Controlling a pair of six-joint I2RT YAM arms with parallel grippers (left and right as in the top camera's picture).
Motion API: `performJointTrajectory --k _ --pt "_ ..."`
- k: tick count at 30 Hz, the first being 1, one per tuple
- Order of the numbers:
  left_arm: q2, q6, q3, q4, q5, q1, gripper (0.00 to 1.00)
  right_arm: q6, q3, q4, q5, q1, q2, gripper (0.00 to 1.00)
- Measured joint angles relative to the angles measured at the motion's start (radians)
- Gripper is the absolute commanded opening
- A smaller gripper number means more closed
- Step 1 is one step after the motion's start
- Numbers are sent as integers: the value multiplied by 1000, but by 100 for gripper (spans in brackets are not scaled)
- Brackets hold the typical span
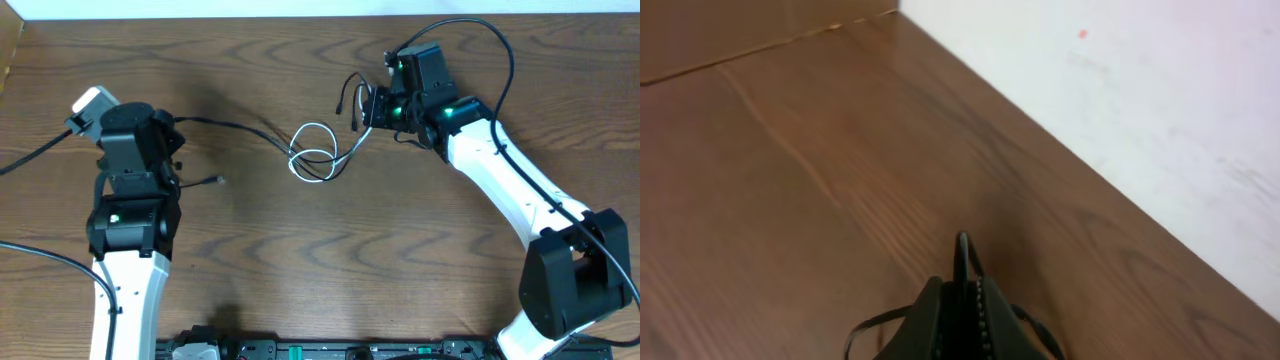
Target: Untangle cables
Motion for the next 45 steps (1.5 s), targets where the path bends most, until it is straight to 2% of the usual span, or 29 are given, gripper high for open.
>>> performJointTrajectory --k 11,25,34,35,36,37,40,41,43,45 --pt "54 -55 0 -55 -7 15 8 -47 0 -66 191 0 72 1" --pt "367 -55 0 -61 -3 78 8 -134 0 -101 397 0 105 1" --pt "482 -55 0 -77 80 127 9 -132 0 -100 417 0 105 1" --pt "488 -55 0 -80 85 127 15 -128 0 -100 414 0 105 1" --pt "494 -55 0 -84 88 127 17 -124 0 -97 406 0 105 1" --pt "498 -60 0 -84 93 127 27 -120 0 -94 399 0 105 2" --pt "503 -52 0 -84 117 127 57 -111 0 -89 385 0 105 18" --pt "504 -55 0 -83 132 127 65 -108 0 -89 382 0 105 20" --pt "504 -48 0 -83 169 127 75 -104 0 -89 377 0 105 27" --pt "503 -41 0 -80 217 127 79 -101 0 -89 375 0 105 38"
